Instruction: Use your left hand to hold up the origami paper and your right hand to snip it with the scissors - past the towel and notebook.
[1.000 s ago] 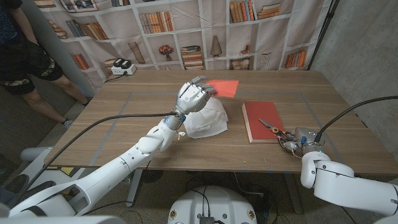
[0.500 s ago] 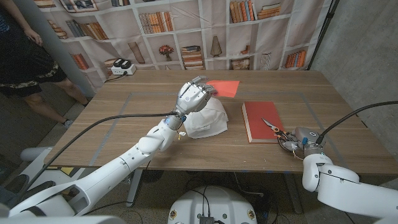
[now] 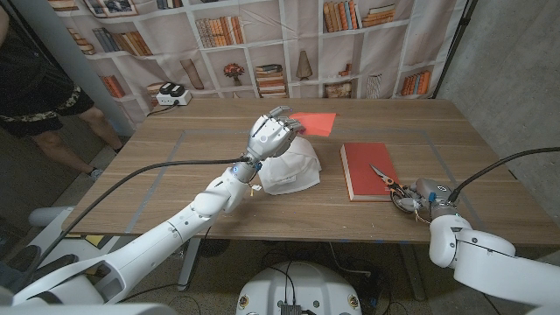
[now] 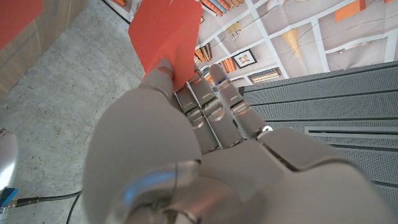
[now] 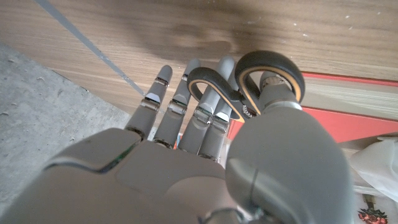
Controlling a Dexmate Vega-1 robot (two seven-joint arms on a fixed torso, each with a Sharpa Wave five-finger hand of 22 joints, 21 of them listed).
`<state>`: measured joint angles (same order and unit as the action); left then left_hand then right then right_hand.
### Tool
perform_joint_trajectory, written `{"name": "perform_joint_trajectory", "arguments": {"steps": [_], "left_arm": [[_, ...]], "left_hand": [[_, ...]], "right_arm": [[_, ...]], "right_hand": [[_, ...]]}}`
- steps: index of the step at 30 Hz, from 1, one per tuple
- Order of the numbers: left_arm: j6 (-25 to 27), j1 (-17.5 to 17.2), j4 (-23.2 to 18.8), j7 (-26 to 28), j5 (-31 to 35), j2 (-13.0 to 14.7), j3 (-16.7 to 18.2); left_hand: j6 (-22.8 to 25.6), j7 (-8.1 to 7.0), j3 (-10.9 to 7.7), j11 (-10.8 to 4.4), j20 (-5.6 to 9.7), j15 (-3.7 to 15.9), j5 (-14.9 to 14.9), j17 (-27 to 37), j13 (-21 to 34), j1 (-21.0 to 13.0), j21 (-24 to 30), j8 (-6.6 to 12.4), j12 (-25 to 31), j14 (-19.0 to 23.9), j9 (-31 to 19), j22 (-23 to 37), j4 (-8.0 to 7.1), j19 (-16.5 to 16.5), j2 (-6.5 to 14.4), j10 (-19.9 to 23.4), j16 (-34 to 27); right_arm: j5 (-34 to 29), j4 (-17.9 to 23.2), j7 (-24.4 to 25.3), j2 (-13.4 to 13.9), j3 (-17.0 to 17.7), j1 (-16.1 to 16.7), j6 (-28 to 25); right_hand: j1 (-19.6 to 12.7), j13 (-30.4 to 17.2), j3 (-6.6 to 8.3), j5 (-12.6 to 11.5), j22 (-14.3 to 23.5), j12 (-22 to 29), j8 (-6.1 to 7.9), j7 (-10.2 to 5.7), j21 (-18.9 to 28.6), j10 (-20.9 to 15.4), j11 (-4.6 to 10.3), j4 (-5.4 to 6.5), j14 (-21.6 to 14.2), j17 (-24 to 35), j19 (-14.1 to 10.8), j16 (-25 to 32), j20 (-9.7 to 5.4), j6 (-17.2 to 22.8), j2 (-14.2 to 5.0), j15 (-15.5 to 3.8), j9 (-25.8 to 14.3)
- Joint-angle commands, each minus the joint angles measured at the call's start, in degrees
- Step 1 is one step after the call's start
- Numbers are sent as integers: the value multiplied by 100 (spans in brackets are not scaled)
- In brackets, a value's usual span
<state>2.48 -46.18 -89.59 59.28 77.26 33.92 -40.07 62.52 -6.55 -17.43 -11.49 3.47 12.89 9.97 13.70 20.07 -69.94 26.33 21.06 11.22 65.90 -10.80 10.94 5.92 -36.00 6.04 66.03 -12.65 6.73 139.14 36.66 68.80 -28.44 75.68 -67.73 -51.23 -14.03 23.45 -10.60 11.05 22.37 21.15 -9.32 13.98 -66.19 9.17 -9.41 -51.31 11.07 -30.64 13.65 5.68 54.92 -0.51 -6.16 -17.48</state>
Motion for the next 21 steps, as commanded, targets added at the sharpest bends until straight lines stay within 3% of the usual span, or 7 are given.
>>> {"name": "perform_joint_trajectory", "arguments": {"steps": [1,11,21], "left_arm": [[3,12,-22,59,20,16,23],[-88,117,121,270,18,-40,-19],[-224,168,305,472,59,-152,17]], "left_hand": [[-7,17,-61,-9,668,31,25,10,22,21,35,26,36,-34,-11,12,10,27,7,3,-20],[-8,26,-74,-8,670,26,25,10,26,32,39,29,44,-40,-11,12,6,35,6,16,-19],[-8,34,-88,-10,672,26,26,11,30,32,46,31,47,-32,-11,11,11,31,3,19,-23]], "right_arm": [[456,16,-16,29,1002,722,526],[885,64,-83,31,2160,1598,1071],[1088,59,-725,-143,3439,2497,1747]], "right_hand": [[-266,-18,330,-37,34,50,23,-40,45,-350,264,68,-160,19,-24,30,-47,64,-733,-690,-39],[-275,-35,347,-42,36,71,62,-47,53,-401,255,56,-193,6,-47,9,-57,100,-732,-663,-70],[-265,-48,363,-53,37,87,81,-29,67,-436,249,58,-225,-8,-86,-10,-40,112,-732,-645,-88]]}}
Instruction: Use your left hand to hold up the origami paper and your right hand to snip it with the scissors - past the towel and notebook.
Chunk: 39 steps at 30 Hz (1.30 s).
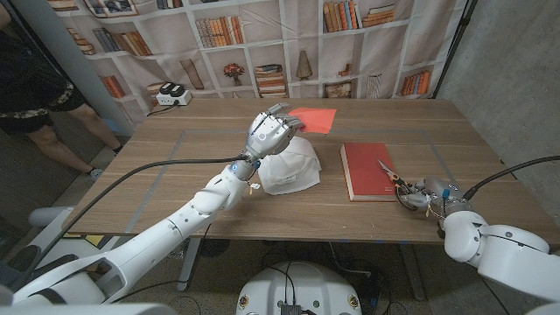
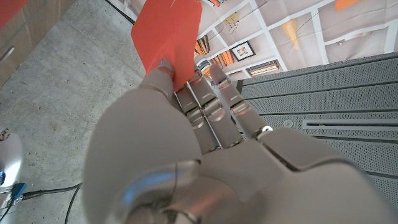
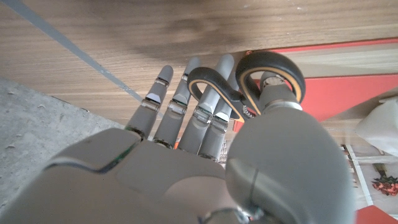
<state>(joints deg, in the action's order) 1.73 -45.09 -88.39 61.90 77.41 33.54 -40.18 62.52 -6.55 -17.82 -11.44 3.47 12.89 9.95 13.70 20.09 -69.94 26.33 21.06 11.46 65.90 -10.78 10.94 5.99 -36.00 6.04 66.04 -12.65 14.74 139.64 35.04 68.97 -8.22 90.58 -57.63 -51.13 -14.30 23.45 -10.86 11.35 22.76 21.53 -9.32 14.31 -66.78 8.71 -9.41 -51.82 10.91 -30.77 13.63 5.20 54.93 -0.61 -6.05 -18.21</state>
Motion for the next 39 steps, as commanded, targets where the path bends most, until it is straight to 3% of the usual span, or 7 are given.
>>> {"name": "perform_joint_trajectory", "arguments": {"steps": [1,11,21,30,39], "left_arm": [[-196,40,201,210,74,-144,78],[-683,-187,326,210,568,-528,687],[-730,-291,295,210,812,-695,898],[-653,-305,262,210,839,-706,908],[-623,-298,309,210,815,-679,1009]], "left_hand": [[-4,34,-49,-14,671,25,28,11,28,32,47,34,24,-31,-12,10,3,29,3,18,-23],[-17,45,-76,-17,665,24,32,14,37,27,57,32,29,-26,-12,12,8,31,11,23,-28],[-14,45,-91,-13,663,26,32,18,43,26,69,36,27,-11,-12,12,12,23,9,15,-36],[-16,44,-103,-11,666,23,30,20,51,34,77,38,31,-9,-12,13,11,24,3,18,-37],[-12,49,-122,-12,668,27,32,21,59,31,87,43,31,-16,-12,14,18,26,-4,14,-35]], "right_arm": [[279,1,-652,-191,1527,1079,817],[239,-144,-1640,-484,2237,1340,1339],[620,-803,-3313,-1059,2956,1413,2774],[925,-1227,-4204,-1228,3152,1226,3280],[1236,-1623,-4982,-1166,3236,1022,3572]], "right_hand": [[-273,-22,362,-27,7,50,46,-21,34,-381,294,57,-183,8,-74,-6,12,117,-718,-652,-17],[-254,-36,375,-40,8,66,70,-1,41,-411,296,59,-237,-7,-96,-22,23,144,-703,-627,-36],[-257,-55,388,-58,8,100,82,44,49,-481,290,38,-341,-12,-122,-15,19,187,-673,-637,-26],[-273,-68,397,-73,8,122,74,47,52,-514,289,12,-414,-16,-136,-10,19,203,-642,-637,-8],[-279,-81,413,-89,9,137,65,43,47,-534,293,-1,-453,-29,-126,-27,32,219,-617,-622,9]]}}
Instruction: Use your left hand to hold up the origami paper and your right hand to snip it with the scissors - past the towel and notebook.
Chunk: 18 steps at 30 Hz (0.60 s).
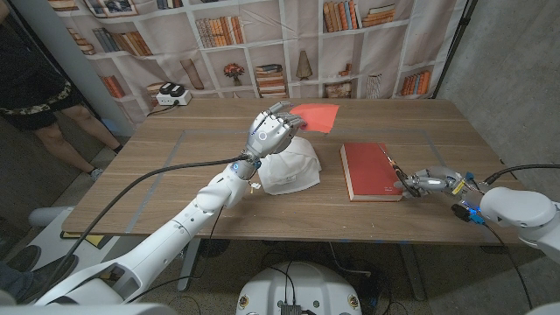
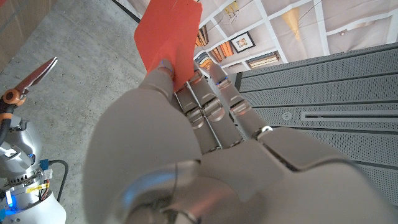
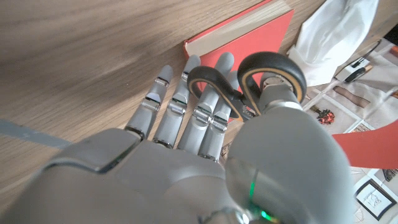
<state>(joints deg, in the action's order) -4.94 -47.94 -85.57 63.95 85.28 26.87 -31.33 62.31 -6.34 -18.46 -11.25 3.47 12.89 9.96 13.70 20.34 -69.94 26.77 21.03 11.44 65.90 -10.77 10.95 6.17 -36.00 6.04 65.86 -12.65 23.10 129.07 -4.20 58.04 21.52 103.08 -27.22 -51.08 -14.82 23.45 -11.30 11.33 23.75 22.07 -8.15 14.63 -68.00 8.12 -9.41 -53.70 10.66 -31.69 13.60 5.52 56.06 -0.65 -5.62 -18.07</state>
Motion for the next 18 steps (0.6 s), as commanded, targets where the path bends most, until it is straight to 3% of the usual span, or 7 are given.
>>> {"name": "perform_joint_trajectory", "arguments": {"steps": [1,18], "left_arm": [[42,-11,37,5,15,-8,135],[228,131,-61,5,-76,362,-92]], "left_hand": [[17,25,-59,-31,670,26,30,21,35,32,45,49,34,-18,-13,13,0,24,-6,31,-34],[9,17,-78,-34,677,21,29,22,36,62,55,50,28,-25,-12,13,-14,41,-12,24,-32]], "right_arm": [[427,-608,-1110,-75,249,-256,574],[1096,-1327,-2406,291,-120,-869,1396]], "right_hand": [[-287,-31,416,-47,10,41,10,-72,15,-413,352,-4,-271,-5,-32,-25,0,108,-612,-667,-2],[-293,-53,396,-54,13,66,-2,-59,-12,-433,354,-35,-341,-9,32,-38,35,171,-499,-660,34]]}}
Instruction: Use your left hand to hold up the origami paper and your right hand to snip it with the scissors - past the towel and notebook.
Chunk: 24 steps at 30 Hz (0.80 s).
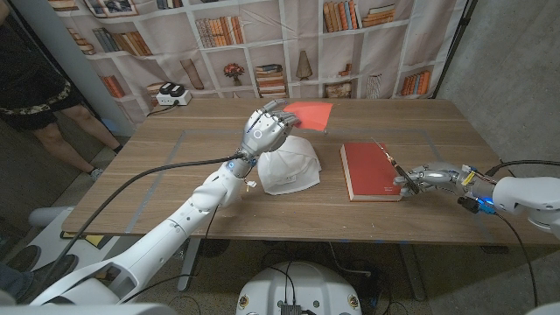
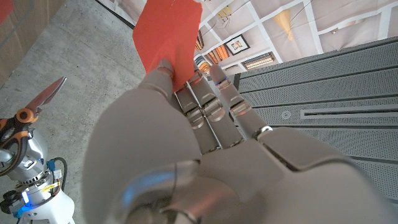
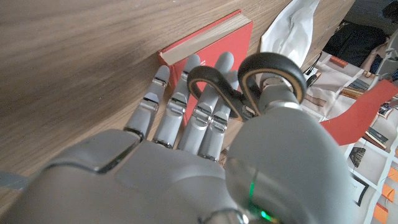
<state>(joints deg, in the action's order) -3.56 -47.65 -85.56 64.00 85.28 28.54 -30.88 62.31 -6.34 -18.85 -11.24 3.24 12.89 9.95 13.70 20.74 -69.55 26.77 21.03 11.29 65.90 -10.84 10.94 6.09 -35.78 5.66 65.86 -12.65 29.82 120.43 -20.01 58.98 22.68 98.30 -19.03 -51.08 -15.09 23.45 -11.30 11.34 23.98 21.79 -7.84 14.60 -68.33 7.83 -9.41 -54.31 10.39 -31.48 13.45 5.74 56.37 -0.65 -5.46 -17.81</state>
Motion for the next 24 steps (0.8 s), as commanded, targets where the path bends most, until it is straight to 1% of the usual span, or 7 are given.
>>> {"name": "perform_joint_trajectory", "arguments": {"steps": [1,8,10,13,19,24], "left_arm": [[83,121,-57,0,-84,209,-158],[26,279,-51,0,-92,321,-348],[-7,322,-58,0,-85,349,-399],[-53,401,-49,0,-81,386,-488],[-129,578,45,0,-107,432,-699],[-174,632,94,0,-126,436,-769]], "left_hand": [[12,19,-41,-35,700,22,31,22,-3,23,56,52,44,-24,-5,13,-5,18,25,24,-33],[8,14,-51,-35,695,22,31,22,-1,28,57,52,46,-28,-5,13,-6,32,23,29,-31],[18,6,-54,-35,698,23,31,22,0,27,60,57,46,-28,-5,13,-5,26,22,29,-31],[14,14,-57,-36,693,20,31,22,-1,31,62,56,44,-29,-5,13,-7,29,21,28,-32],[20,8,-65,-35,698,24,31,22,-4,32,66,60,39,-30,-5,13,-5,28,18,22,-31],[24,14,-72,-35,699,23,31,22,-5,33,71,63,40,-31,-4,13,-3,27,14,25,-31]], "right_arm": [[442,-470,-849,220,-253,-410,598],[471,-461,-954,367,-341,-496,731],[491,-469,-983,370,-357,-514,795],[518,-476,-1056,390,-352,-531,880],[643,-505,-1245,412,-314,-568,978],[762,-556,-1382,455,-341,-646,994]], "right_hand": [[-296,-27,393,-53,13,44,25,-88,-11,-402,383,-37,-291,21,13,-17,13,142,-495,-679,10],[-298,-36,361,-40,16,51,18,-105,-19,-399,384,-42,-317,36,33,-7,9,175,-447,-682,25],[-287,-41,331,-28,17,58,16,-119,-18,-406,383,-44,-323,43,33,-2,17,197,-402,-670,34],[-266,-46,315,-21,18,66,11,-128,-18,-416,382,-29,-328,45,32,-3,23,208,-387,-648,41],[-269,-55,309,-17,21,76,-5,-135,-16,-423,385,-22,-341,49,29,-3,19,209,-385,-664,54],[-273,-61,309,-16,22,82,-19,-138,-9,-424,388,-15,-368,53,11,5,16,203,-395,-670,62]]}}
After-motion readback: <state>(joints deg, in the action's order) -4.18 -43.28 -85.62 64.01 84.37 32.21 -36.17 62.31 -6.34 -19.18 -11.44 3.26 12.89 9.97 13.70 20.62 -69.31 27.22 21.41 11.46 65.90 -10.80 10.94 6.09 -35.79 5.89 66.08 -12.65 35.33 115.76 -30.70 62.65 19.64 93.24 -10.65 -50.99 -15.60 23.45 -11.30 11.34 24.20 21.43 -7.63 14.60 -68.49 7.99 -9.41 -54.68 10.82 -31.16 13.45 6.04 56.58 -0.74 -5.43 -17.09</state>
